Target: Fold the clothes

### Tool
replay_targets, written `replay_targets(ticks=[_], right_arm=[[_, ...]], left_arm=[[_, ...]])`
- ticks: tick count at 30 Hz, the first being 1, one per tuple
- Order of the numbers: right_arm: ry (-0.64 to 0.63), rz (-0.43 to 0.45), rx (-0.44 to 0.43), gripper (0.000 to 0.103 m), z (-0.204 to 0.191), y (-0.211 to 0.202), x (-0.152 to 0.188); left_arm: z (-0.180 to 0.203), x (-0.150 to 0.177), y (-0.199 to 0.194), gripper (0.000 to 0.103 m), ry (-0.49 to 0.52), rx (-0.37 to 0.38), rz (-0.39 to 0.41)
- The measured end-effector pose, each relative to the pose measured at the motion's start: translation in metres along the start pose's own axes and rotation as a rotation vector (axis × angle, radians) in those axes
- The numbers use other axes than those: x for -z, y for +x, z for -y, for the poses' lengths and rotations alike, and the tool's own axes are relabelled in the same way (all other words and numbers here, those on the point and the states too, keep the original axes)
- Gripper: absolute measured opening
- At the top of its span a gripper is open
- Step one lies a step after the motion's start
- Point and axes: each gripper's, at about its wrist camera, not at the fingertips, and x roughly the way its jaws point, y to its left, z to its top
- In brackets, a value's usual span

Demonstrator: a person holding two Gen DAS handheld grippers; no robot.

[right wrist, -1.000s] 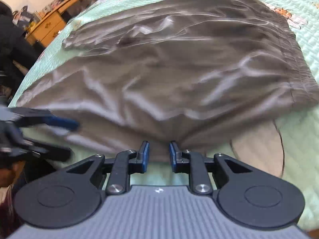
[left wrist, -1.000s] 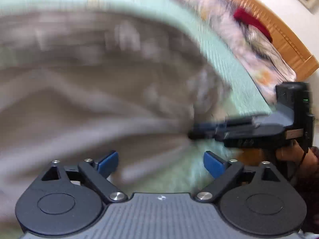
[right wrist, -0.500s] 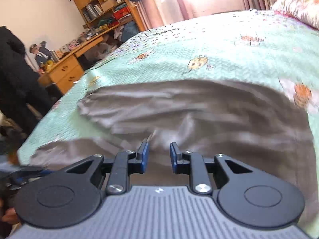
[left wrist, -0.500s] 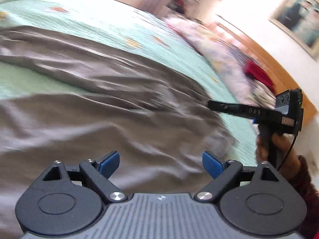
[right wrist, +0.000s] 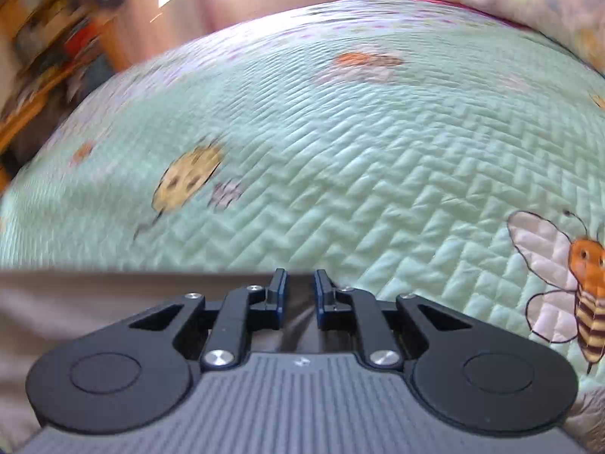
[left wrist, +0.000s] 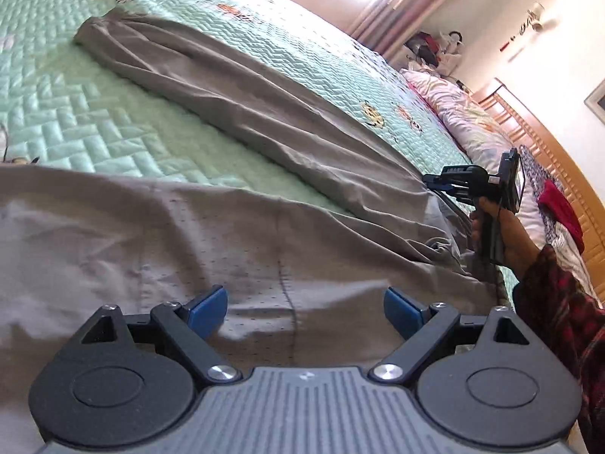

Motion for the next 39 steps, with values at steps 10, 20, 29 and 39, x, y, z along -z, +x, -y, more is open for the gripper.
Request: replay_targets(ticks=[10, 20, 29, 39], right_arm=[[-0.063, -0.058, -0.242, 0.038, -0.044, -0.101, 0.073], [-0.113, -0.028, -0.486, 0.038, -0.091, -0.193, 0.191], [-0.267, -0.222, -0.411, 0.058, -0.132, -0.187, 0.237], [0.085, -0.015, -0.346, 0.047, -0.012, -0.276, 0.230]], left_arm=[[-0.037, -0.019, -0.042, 0.091, -0.074, -0.036, 0.135], [-0.089, -0.058, -0.101, 0.091, -0.157, -0.239, 0.264], [-0.080, 0.012, -0.079, 0.093, -0.059, -0.232, 0.054], [-0.050, 0.028, -0.148, 0.092, -0.087, -0.235, 0.226]])
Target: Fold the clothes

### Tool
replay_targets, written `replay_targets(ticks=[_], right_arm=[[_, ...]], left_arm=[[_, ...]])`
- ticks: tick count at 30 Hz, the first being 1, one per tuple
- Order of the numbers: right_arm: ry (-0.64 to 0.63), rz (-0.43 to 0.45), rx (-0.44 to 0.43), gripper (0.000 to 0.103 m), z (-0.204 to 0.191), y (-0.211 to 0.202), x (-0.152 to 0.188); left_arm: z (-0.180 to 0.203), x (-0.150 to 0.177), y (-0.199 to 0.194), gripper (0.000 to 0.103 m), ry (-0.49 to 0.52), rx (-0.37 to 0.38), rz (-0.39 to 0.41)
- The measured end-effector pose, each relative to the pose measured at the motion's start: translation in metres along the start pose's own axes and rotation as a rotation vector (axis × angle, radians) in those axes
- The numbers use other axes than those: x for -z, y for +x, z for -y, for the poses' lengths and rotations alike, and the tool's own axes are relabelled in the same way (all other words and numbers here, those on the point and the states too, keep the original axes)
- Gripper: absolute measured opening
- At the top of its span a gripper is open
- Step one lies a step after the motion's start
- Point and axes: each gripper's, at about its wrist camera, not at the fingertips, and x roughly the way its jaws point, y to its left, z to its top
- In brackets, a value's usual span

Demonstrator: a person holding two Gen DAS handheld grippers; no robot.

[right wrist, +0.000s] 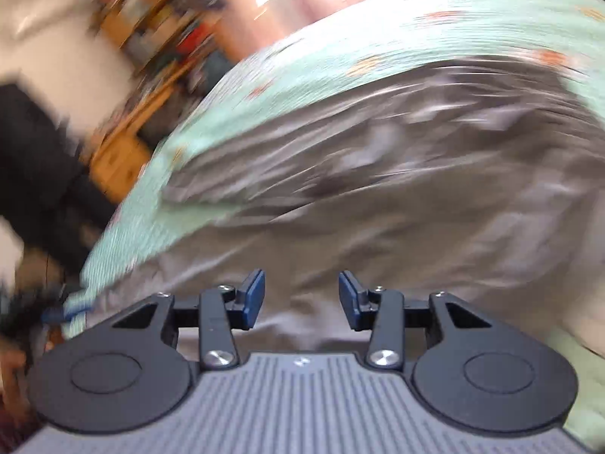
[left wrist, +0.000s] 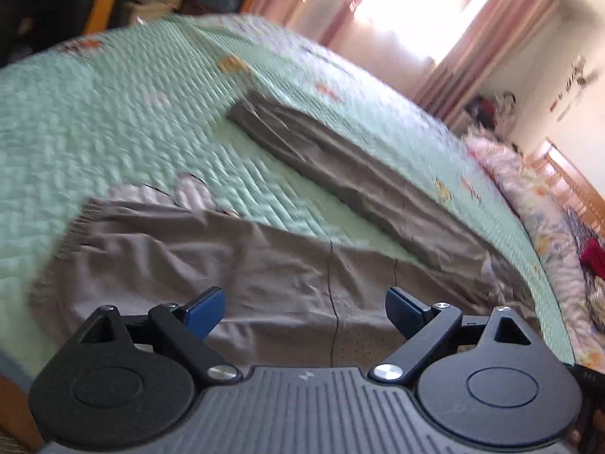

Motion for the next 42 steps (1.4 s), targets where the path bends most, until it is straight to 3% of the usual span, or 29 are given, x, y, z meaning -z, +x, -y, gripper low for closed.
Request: replay_targets(ticks=[3, 5, 7, 11, 16, 26, 34, 42], right_arm=[[0.083, 0.070, 0.054, 0.048, 0.031, -0.032, 0.003], [0.050, 0.096, 0.100, 0.049, 0.036, -0.046, 0.007], [0.032, 0.124, 0.116, 0.051, 0.038, -0.054, 0.011], [0.006, 0.176, 0.107, 0.056, 0.037, -0.052, 0.015], [-0.045, 0.167, 0.096, 0.059, 0.026, -0.043, 0.017], [0.031, 0.180, 0.103, 0.060, 0.034, -0.033, 0.013], [0.105, 0.221, 0.120, 0.061, 0.052, -0.035, 0.014], [0.175, 0.286, 0.215, 0.061, 0.088, -0.052, 0.021]], left_arm=[[-0.012, 0.007, -0.024, 0.092, -0.037, -0.100, 0.043], [-0.019, 0.012, -0.034, 0.093, -0.032, -0.175, 0.059], [-0.026, 0.017, -0.040, 0.093, -0.045, -0.198, 0.033], [-0.033, 0.036, -0.043, 0.093, -0.083, -0.193, -0.004], [-0.039, 0.046, -0.035, 0.093, -0.140, -0.212, -0.002], [-0.065, 0.031, -0.030, 0.093, -0.301, -0.162, 0.101], [-0.089, 0.036, -0.014, 0.093, -0.395, -0.175, 0.091], [-0.080, 0.045, 0.005, 0.097, -0.374, -0.120, 0.058]])
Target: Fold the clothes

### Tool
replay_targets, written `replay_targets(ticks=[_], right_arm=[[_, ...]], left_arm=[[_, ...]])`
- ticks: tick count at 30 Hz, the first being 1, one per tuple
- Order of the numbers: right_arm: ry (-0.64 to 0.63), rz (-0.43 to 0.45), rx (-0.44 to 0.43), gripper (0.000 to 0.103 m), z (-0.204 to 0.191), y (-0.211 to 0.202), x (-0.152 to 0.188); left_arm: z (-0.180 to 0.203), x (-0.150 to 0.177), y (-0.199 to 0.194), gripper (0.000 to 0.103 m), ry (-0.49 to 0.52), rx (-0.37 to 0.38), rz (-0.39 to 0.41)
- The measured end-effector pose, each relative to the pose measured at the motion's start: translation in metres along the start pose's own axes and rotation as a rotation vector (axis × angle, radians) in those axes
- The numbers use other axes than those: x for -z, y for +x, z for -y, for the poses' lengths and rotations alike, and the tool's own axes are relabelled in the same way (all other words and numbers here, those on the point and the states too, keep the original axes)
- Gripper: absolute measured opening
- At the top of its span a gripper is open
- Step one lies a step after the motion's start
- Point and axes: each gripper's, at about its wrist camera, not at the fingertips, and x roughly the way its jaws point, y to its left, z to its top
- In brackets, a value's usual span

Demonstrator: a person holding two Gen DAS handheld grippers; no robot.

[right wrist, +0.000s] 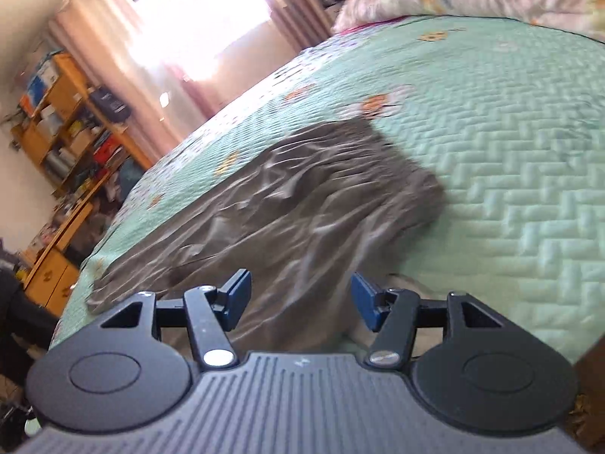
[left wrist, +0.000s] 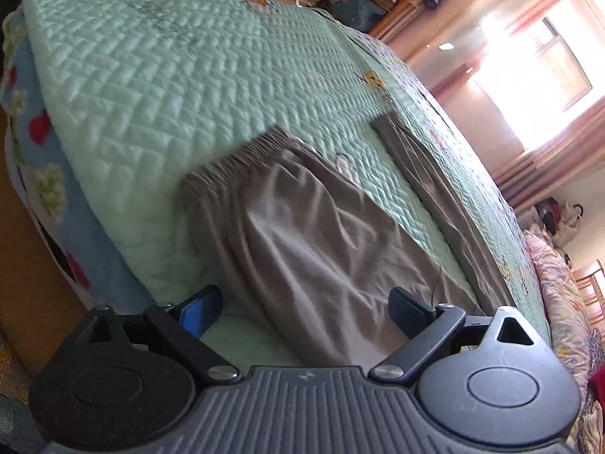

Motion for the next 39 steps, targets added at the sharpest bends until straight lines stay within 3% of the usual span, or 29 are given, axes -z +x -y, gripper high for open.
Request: replay_targets(ticks=[6, 11, 17, 23, 26, 27, 29, 30, 31, 33, 36, 39], right_arm=[[0.161, 0.004, -0.004, 0.061, 0.044, 0.012, -0.007], [0.241, -0.011, -0.092, 0.062, 0.061, 0.034, -0.008], [0.219, -0.020, -0.144, 0.062, 0.053, 0.060, -0.010], [0.160, -0.027, -0.152, 0.063, 0.044, 0.064, -0.012], [0.140, -0.027, -0.135, 0.058, 0.040, 0.063, -0.012], [0.124, -0.031, -0.116, 0.052, 0.038, 0.063, -0.012], [0.088, -0.041, -0.069, 0.039, 0.032, 0.061, -0.012], [0.085, -0.045, -0.051, 0.029, 0.031, 0.060, -0.011], [0.086, -0.050, -0.048, 0.024, 0.031, 0.059, -0.010], [0.083, -0.058, -0.056, 0.014, 0.032, 0.056, -0.008], [0.061, -0.070, -0.053, 0.005, 0.030, 0.054, -0.006], [0.080, -0.074, -0.072, 0.003, 0.032, 0.053, -0.012]], left_arm=[[0.010, 0.019, 0.004, 0.099, -0.002, 0.040, -0.030], [0.018, 0.025, 0.009, 0.102, 0.002, 0.038, -0.030], [0.011, 0.017, 0.011, 0.102, -0.081, 0.062, -0.001], [0.019, 0.010, 0.013, 0.101, -0.056, 0.052, 0.050], [0.025, 0.006, 0.012, 0.075, -0.013, 0.040, 0.076], [0.026, 0.005, 0.013, 0.062, 0.001, 0.033, 0.072], [0.027, 0.006, 0.013, 0.049, 0.024, 0.009, 0.069], [0.027, 0.006, 0.013, 0.038, 0.035, 0.004, 0.070], [0.027, 0.007, 0.013, 0.022, 0.044, 0.007, 0.068], [0.027, 0.010, 0.014, 0.001, 0.062, 0.028, 0.041], [0.040, 0.015, 0.017, 0.001, 0.140, -0.001, 0.027], [0.044, 0.011, 0.013, 0.001, 0.131, 0.047, 0.029]])
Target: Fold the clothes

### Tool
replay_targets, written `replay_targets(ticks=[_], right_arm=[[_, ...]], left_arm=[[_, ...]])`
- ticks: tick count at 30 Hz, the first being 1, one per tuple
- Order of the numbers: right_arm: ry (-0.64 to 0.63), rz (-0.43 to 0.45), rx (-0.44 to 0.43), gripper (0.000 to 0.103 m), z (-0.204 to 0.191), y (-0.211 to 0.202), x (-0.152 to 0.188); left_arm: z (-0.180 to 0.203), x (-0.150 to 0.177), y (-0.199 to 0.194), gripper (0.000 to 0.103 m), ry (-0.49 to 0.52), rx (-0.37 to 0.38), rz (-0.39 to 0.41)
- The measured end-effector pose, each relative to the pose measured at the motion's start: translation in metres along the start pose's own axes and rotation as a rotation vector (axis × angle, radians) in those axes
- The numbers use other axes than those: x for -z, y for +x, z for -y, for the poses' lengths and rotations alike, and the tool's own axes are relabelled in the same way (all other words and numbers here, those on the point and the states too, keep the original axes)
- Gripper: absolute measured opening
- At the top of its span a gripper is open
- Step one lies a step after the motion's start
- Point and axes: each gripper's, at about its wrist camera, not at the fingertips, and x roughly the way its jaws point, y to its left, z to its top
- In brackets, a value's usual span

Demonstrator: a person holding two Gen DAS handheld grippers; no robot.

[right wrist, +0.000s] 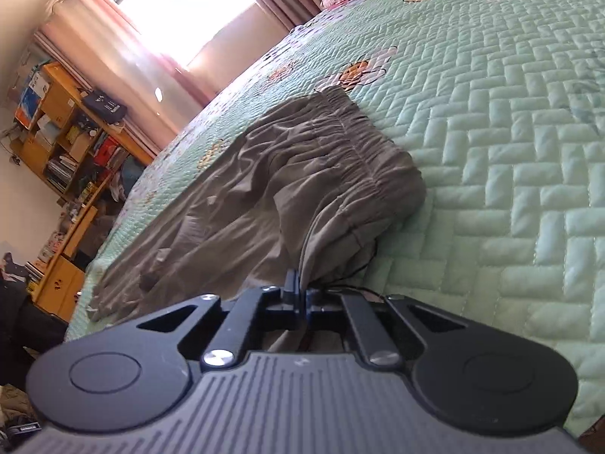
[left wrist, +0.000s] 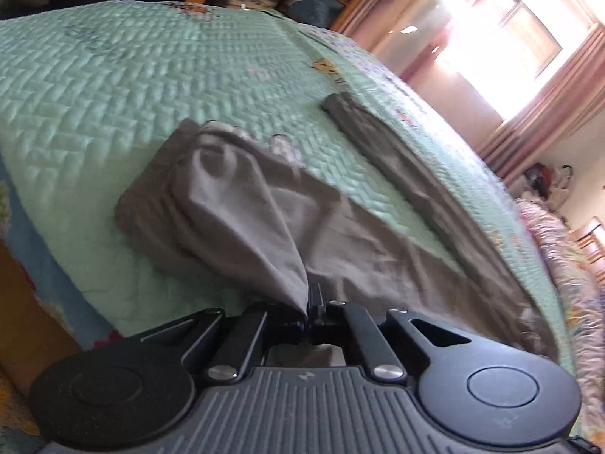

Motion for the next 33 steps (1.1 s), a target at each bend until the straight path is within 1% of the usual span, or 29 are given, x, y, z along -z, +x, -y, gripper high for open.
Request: replay_targets(ticks=[4, 6, 8, 10, 16, 18, 21, 25, 28, 29, 31, 32, 33], right_arm=[[0.083, 0.028, -0.110, 0.003, 0.000, -0.014, -0.013], [0.118, 0.048, -0.169, 0.003, -0.002, -0.021, -0.020], [0.139, 0.069, -0.208, 0.003, -0.005, -0.028, -0.025], [0.153, 0.080, -0.238, 0.003, -0.008, -0.032, -0.029], [0.192, 0.092, -0.284, 0.003, -0.016, -0.030, -0.045], [0.217, 0.098, -0.306, 0.003, -0.020, -0.028, -0.053], [0.242, 0.114, -0.335, 0.003, -0.026, -0.024, -0.066], [0.255, 0.136, -0.352, 0.003, -0.035, -0.014, -0.092], [0.256, 0.151, -0.337, 0.003, -0.043, 0.010, -0.122], [0.250, 0.151, -0.328, 0.003, -0.046, 0.022, -0.132], [0.234, 0.112, -0.287, 0.003, -0.053, 0.061, -0.153], [0.251, 0.078, -0.250, 0.003, -0.051, 0.087, -0.162], [0.280, 0.044, -0.206, 0.004, -0.047, 0.116, -0.169]], left_arm=[[0.004, -0.017, -0.023, 0.000, -0.028, 0.050, 0.079], [0.009, -0.026, -0.038, 0.000, -0.032, 0.091, 0.134], [0.016, -0.033, -0.053, 0.000, -0.028, 0.131, 0.186], [0.024, -0.039, -0.064, 0.000, -0.025, 0.164, 0.219], [0.045, -0.055, -0.078, 0.001, -0.002, 0.228, 0.255], [0.053, -0.066, -0.078, 0.001, -0.007, 0.252, 0.266], [0.064, -0.083, -0.072, 0.001, -0.007, 0.269, 0.286], [0.086, -0.119, -0.046, 0.001, 0.024, 0.254, 0.286], [0.104, -0.150, -0.018, 0.001, 0.054, 0.239, 0.277], [0.113, -0.164, -0.002, 0.001, 0.074, 0.234, 0.263], [0.129, -0.191, 0.041, 0.002, 0.103, 0.186, 0.233], [0.134, -0.204, 0.068, 0.002, 0.097, 0.164, 0.199], [0.140, -0.215, 0.100, 0.005, 0.097, 0.153, 0.146]])
